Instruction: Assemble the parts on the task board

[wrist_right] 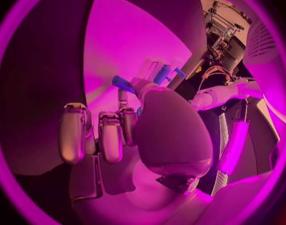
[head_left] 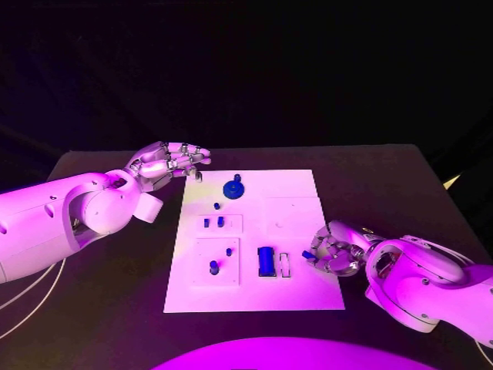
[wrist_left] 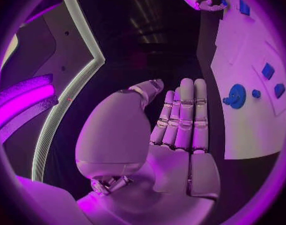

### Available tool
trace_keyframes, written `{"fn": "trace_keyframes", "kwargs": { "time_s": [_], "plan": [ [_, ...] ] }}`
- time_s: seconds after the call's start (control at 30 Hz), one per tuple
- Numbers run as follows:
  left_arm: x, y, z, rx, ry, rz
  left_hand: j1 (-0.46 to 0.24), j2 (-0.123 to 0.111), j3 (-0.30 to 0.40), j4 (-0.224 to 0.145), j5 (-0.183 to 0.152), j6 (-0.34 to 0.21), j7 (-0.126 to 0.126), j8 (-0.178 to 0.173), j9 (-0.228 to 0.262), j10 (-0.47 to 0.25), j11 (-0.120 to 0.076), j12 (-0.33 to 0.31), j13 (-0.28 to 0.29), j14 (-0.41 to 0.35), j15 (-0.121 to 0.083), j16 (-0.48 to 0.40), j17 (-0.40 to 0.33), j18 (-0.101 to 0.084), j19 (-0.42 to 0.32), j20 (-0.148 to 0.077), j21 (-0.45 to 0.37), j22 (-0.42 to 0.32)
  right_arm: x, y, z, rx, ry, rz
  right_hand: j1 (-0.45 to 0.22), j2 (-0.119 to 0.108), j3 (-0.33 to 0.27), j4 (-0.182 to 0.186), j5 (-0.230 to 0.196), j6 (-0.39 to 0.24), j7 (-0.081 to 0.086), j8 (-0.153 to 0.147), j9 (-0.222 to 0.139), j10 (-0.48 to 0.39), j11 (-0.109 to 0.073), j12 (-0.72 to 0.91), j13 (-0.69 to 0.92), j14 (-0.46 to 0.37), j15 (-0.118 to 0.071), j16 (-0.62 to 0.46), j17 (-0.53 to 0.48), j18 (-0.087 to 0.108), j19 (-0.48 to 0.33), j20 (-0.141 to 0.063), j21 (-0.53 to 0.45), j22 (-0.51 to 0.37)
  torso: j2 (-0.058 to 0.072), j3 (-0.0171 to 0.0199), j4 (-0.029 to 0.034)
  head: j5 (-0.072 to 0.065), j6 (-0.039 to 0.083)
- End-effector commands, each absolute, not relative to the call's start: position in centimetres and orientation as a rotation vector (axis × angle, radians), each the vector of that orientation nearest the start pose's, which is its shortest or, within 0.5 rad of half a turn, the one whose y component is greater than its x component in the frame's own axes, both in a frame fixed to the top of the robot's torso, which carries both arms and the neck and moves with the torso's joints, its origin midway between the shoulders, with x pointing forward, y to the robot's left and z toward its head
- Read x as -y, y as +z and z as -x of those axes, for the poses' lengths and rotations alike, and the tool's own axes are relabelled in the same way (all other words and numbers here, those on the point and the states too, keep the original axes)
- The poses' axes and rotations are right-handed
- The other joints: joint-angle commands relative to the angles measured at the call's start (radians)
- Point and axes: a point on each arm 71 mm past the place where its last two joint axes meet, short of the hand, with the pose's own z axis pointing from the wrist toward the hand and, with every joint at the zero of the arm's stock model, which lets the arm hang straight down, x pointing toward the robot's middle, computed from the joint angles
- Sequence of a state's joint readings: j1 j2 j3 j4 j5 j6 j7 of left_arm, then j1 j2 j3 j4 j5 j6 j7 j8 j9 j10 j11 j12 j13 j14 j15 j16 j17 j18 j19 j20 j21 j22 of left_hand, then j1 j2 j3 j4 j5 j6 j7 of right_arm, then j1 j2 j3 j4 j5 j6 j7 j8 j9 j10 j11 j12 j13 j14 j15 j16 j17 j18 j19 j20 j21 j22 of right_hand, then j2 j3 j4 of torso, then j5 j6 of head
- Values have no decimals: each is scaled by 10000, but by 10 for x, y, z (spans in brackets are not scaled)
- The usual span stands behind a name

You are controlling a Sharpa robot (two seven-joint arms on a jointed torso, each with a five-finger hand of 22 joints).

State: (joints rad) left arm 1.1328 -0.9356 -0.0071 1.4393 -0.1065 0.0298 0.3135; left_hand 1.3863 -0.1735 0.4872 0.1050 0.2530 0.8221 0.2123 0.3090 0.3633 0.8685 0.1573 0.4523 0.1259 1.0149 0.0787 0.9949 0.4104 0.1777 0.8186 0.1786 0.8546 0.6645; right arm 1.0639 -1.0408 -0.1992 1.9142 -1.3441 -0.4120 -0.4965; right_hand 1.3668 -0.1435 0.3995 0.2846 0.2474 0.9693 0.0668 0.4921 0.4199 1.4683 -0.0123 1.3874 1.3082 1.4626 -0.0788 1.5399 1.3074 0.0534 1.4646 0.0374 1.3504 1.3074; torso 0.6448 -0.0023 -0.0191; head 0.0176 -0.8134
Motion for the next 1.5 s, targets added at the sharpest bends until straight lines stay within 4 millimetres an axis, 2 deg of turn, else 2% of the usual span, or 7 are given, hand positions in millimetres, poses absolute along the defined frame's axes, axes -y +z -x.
{"fn": "trace_keyframes", "kwargs": {
  "time_s": [0.03, 0.2, 0.3, 0.5, 0.67, 1.0, 1.5],
  "plan": [
    [-260, -205, -484, -16307, -16491, 10478, 82, 31, 69, 0, 7, -73, 55, 40, 16, -63, -34, 46, -16, -67, -4, -33, 11, 58, 40, -5, -30, -9, 202, -267, -353, -20759, 5910, -3065, -200, -34, 118, -1, -54, 83, -40, 184, 351, 139, 12, 37, 1408, 958, 67, 45, 2040, -134, 399, 3, -19, 2104, 6, 11, -7, -16, -15],
    [-260, -205, -484, -16331, -16490, 10485, 85, 30, 70, -2, 7, -74, 56, 40, 16, -64, -33, 46, -17, -69, -3, -34, 11, 58, 40, -6, -30, -8, 190, -269, -354, -21016, 6209, -3261, -568, -91, 276, 10, -77, 90, -30, 197, 385, 154, 21, 59, 1429, 963, 73, 54, 2060, -142, 414, 10, 29, 2115, 7, 9, -10, -54, -30],
    [-259, -205, -484, -16350, -16517, 10477, 85, 30, 70, -2, 7, -74, 56, 40, 16, -64, -33, 46, -17, -69, -3, -34, 11, 58, 40, -6, -30, -8, 183, -272, -355, -21191, 6296, -3274, -999, -142, 452, -6, 106, 121, -39, 233, 434, 169, 16, 81, 1449, 975, 73, 82, 2118, -154, 439, 10, 105, 2132, 8, 10, 5, -62, -20],
    [-259, -205, -484, -16423, -16539, 10482, 77, 28, 66, 7, 2, -79, 63, 41, 15, -68, -28, 47, -19, -78, 2, -40, 10, 54, 39, -6, -33, -8, 177, -277, -355, -21502, 6111, -3355, -1370, -190, 562, 0, 144, 145, -46, 280, 486, 164, 11, 66, 1444, 973, 68, 77, 2107, -155, 441, 6, 111, 2133, 7, 4, 8, -127, 10],
    [-258, -205, -483, -16479, -16568, 10479, 58, 23, 57, 23, -3, -87, 69, 39, 13, -76, -22, 47, -22, -83, 7, -42, 9, 51, 38, -4, -38, -10, 173, -280, -355, -21636, 5963, -3431, -1649, -194, 638, 4, 142, 148, -46, 306, 521, 165, 12, 61, 1443, 975, 67, 82, 2117, -157, 446, 5, 126, 2135, -2, 3, -5, -109, 7],
    [-258, -206, -482, -16695, -16597, 10448, 55, 37, 60, 35, -5, -94, 72, 38, 11, -84, -19, 47, -25, -86, 11, -44, 9, 50, 38, -3, -43, -12, 168, -283, -355, -21919, 5828, -3307, -2348, -187, 772, -8, -151, 273, -110, 520, 680, 209, -38, 125, 1493, 978, 30, 90, 2134, -172, 475, -20, 217, 2156, 3, 5, -10, -128, -40],
    [-258, -207, -482, -16926, -16599, 10408, 62, 37, 62, 32, -6, -100, 72, 36, 10, -90, -18, 45, -27, -89, 11, -45, 8, 50, 37, -3, -44, -12, 163, -283, -356, -21957, 5914, -3213, -2549, -249, 782, -33, -438, 244, -116, 584, 736, 216, -43, 137, 1506, 980, 23, 93, 2141, -166, 466, -30, 185, 2147, 5, 8, -2, -80, -44]
  ]
}}
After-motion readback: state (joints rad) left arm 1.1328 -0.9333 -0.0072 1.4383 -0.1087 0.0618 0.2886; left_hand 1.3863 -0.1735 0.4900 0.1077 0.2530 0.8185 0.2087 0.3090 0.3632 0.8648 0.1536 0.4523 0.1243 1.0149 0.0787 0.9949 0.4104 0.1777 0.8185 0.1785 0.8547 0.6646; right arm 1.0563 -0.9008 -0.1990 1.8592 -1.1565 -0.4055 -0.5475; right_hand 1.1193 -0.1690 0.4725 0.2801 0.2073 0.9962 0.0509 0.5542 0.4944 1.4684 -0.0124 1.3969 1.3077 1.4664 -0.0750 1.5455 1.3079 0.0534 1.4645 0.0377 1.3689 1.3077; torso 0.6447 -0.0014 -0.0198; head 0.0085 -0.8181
